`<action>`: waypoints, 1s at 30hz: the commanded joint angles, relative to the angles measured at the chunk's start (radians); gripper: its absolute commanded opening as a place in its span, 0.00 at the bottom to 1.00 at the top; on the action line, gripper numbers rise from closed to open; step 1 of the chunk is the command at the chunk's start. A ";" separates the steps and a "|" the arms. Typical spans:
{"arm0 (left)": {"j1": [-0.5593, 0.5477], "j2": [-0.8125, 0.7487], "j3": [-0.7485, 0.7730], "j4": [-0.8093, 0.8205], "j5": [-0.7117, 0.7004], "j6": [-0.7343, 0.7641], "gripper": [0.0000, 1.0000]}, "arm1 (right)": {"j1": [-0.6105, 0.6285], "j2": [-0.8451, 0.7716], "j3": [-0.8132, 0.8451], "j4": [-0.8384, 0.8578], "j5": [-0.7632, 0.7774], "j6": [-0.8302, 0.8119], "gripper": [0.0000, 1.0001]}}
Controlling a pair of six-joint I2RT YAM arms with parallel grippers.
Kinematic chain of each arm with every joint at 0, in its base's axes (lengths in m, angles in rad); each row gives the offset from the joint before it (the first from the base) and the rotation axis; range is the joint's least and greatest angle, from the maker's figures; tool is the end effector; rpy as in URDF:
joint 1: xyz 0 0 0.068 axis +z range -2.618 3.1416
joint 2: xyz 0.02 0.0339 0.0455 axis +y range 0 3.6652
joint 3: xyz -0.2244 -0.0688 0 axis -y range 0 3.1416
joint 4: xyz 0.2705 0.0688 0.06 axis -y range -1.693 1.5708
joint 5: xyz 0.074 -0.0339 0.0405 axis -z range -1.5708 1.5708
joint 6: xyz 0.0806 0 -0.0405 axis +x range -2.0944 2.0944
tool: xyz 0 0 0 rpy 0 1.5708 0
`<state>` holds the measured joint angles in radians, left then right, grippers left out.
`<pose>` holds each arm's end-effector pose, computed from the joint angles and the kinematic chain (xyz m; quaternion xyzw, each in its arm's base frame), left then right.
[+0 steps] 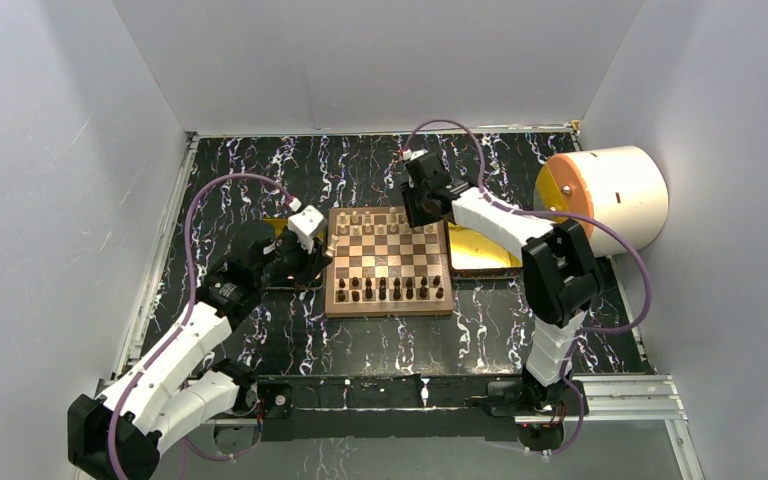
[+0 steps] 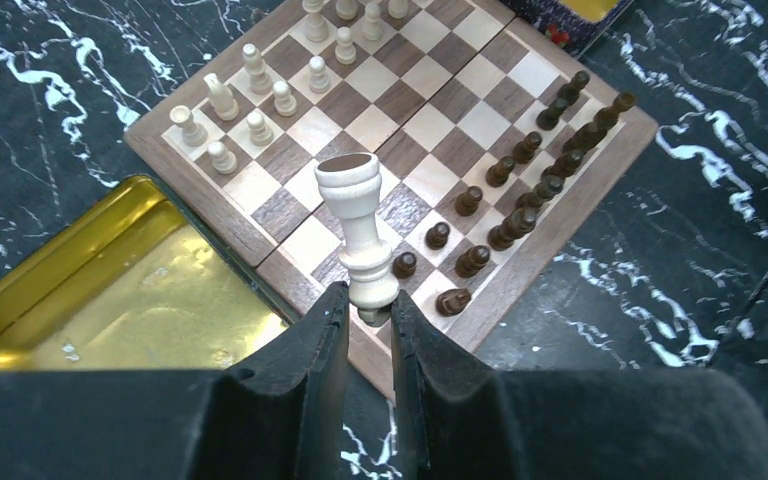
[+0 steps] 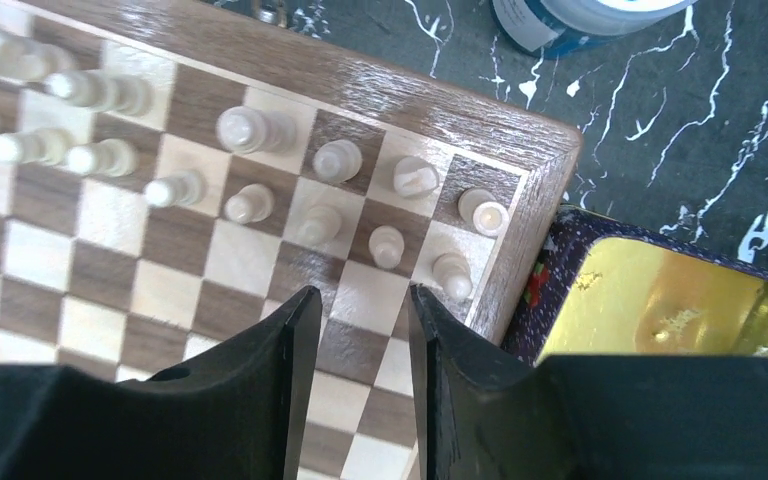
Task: Set up the chess pieces on the board
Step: Place the chess piece on the chessboard.
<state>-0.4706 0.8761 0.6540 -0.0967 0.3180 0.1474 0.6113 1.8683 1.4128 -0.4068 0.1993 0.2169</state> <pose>0.2527 -0.1569 0.2376 0.3317 0.7340 -0.2197 0.5503 0.3815 0.2479 0.1467 -0.1490 0.9219 0.0535 0.3535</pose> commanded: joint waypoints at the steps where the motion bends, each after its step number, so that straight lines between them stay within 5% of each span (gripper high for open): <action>1: -0.002 0.044 0.112 -0.106 0.024 -0.168 0.00 | 0.005 -0.134 0.057 -0.030 -0.076 -0.015 0.48; 6: -0.002 0.167 0.240 -0.274 0.069 -0.301 0.00 | 0.012 -0.272 -0.040 0.083 -0.336 -0.164 0.53; 10: 0.000 0.217 0.293 -0.312 0.159 -0.381 0.00 | 0.054 -0.459 -0.251 0.326 -0.473 -0.364 0.54; 16: 0.000 0.211 0.356 -0.310 0.243 -0.507 0.00 | 0.203 -0.716 -0.590 0.653 -0.625 -0.953 0.62; 18: 0.000 0.211 0.377 -0.325 0.252 -0.537 0.00 | 0.265 -0.751 -0.634 0.674 -0.615 -1.093 0.67; 30: 0.000 0.234 0.452 -0.416 0.315 -0.593 0.00 | 0.398 -0.720 -0.627 0.760 -0.475 -1.274 0.64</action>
<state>-0.4706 1.1130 1.0420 -0.4633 0.5793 -0.4255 0.9886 1.1378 0.7803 0.2474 -0.3161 -0.9268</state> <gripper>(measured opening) 0.176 0.642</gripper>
